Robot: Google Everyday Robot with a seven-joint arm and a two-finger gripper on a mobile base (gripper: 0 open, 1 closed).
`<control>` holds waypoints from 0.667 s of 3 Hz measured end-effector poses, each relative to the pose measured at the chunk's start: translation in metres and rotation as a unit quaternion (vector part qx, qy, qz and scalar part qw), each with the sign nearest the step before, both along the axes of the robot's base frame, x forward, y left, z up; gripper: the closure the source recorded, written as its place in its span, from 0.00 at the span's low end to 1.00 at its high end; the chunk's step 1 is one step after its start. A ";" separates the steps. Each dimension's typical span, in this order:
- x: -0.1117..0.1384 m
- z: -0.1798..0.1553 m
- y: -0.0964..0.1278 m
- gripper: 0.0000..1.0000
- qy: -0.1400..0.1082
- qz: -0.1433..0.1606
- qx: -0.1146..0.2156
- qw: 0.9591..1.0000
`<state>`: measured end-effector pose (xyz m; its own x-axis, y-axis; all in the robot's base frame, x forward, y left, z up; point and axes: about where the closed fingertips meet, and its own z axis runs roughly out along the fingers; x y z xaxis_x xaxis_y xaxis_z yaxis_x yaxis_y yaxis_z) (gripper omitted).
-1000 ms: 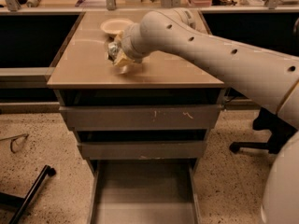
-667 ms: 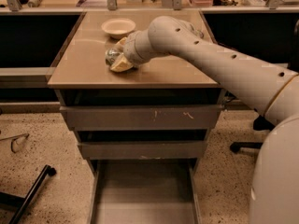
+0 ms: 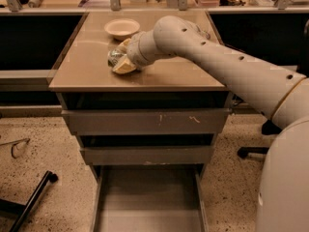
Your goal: Pick 7up can from bottom drawer and place on counter
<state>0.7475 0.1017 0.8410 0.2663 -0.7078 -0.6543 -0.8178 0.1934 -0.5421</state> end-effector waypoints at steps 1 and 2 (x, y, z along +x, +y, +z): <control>0.000 0.000 0.000 0.35 0.000 0.000 0.000 1.000; 0.000 0.000 0.000 0.12 0.000 0.000 0.000 1.000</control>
Offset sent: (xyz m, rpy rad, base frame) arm 0.0000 0.0000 0.0000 0.0000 0.0000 0.0000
